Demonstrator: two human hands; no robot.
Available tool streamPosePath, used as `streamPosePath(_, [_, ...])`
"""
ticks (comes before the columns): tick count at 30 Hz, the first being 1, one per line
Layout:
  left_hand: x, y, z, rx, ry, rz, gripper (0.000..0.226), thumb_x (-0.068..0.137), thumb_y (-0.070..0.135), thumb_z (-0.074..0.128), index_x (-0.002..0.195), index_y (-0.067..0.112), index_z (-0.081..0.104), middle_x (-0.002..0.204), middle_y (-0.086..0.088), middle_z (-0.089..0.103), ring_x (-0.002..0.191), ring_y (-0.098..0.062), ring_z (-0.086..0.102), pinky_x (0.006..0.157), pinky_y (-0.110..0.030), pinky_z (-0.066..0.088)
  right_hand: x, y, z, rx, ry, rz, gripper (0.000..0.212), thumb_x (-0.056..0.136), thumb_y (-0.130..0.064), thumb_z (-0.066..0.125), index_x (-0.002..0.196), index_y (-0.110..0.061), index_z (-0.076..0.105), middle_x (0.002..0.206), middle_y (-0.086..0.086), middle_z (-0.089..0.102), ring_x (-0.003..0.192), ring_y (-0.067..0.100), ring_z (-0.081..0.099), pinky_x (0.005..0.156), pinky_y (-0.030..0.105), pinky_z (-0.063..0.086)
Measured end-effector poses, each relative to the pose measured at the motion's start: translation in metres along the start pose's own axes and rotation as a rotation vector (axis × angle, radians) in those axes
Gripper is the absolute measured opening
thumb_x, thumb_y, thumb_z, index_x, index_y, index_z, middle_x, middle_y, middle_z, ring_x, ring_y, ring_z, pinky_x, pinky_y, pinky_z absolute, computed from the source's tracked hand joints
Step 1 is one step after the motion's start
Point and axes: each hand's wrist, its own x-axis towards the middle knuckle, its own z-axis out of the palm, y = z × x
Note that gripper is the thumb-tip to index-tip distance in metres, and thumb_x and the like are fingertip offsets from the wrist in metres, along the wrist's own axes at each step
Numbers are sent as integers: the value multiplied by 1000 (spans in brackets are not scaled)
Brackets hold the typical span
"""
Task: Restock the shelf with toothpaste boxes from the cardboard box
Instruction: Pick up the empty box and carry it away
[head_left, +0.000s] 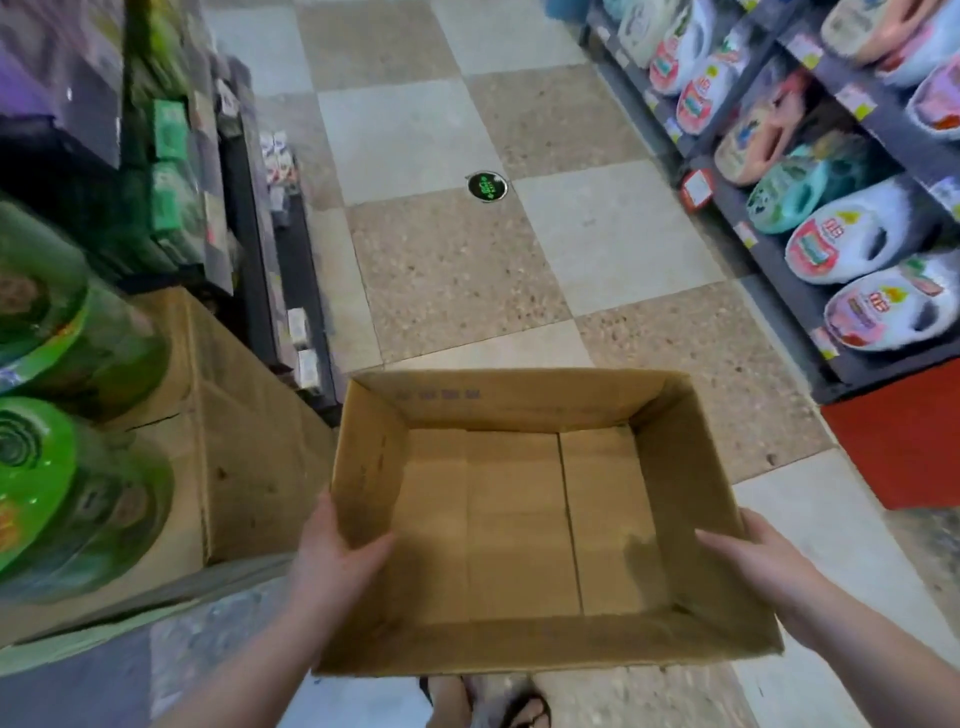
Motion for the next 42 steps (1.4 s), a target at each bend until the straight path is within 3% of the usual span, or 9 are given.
streamPosePath(5, [70, -35, 33, -17, -32, -72, 87, 71, 31, 75, 140, 31, 21, 140, -5, 44, 125, -31, 45, 103, -56, 38, 90, -4, 29, -60, -46, 16, 50, 88, -26, 58, 133, -14, 38, 125, 12, 56, 105, 34, 57, 96, 47, 46])
streamPosePath(10, [138, -87, 73, 4, 2, -175, 78, 74, 30, 73, 136, 33, 26, 134, -5, 50, 121, -33, 49, 102, -56, 40, 195, 2, 75, -109, -136, 20, 43, 90, -17, 54, 130, -13, 39, 115, 8, 55, 94, 27, 53, 83, 40, 42])
streamPosePath(15, [211, -136, 117, -31, 61, -275, 73, 76, 28, 71, 136, 29, 29, 133, -7, 51, 120, -34, 49, 103, -54, 39, 292, 17, 126, -178, -210, 30, 50, 90, -20, 54, 136, -16, 33, 126, 7, 52, 106, 28, 50, 92, 45, 41])
streamPosePath(19, [262, -175, 154, -25, 72, -303, 76, 77, 27, 70, 139, 28, 26, 135, -7, 50, 122, -35, 48, 104, -54, 37, 355, 29, 157, -228, -250, 15, 54, 89, -23, 55, 137, -22, 30, 123, 3, 50, 106, 26, 48, 89, 43, 40])
streamPosePath(23, [300, -206, 185, -25, 87, -341, 71, 79, 19, 67, 137, 27, 27, 134, -8, 50, 121, -35, 48, 102, -52, 38, 405, 45, 182, -294, -243, -4, 60, 87, -12, 56, 140, -19, 26, 131, 6, 47, 117, 31, 44, 95, 42, 37])
streamPosePath(30, [357, -240, 211, 2, 121, -335, 67, 80, 15, 64, 137, 26, 31, 133, -9, 50, 119, -35, 49, 99, -47, 41, 463, 78, 211, -255, -240, 28, 62, 86, -1, 52, 140, -23, 30, 132, 3, 48, 123, 30, 42, 103, 45, 35])
streamPosePath(35, [379, -256, 220, 43, 72, -401, 87, 72, 27, 71, 142, 33, 19, 144, -13, 40, 125, -39, 44, 103, -53, 39, 483, 94, 225, -236, -244, 35, 68, 81, 3, 52, 139, -25, 30, 132, 3, 48, 117, 27, 44, 101, 41, 36])
streamPosePath(39, [380, -259, 226, 88, 54, -429, 93, 82, 22, 66, 146, 31, -1, 151, -14, 28, 132, -40, 35, 106, -49, 35, 478, 95, 227, -261, -243, 19, 69, 83, 3, 53, 140, -26, 28, 131, 3, 48, 115, 25, 43, 98, 39, 35])
streamPosePath(42, [366, -249, 227, 127, 39, -372, 92, 80, 25, 66, 145, 31, 2, 154, -10, 23, 135, -37, 31, 108, -52, 33, 462, 87, 224, -263, -231, -8, 70, 84, 2, 54, 142, -25, 26, 138, 7, 46, 113, 25, 45, 92, 34, 35])
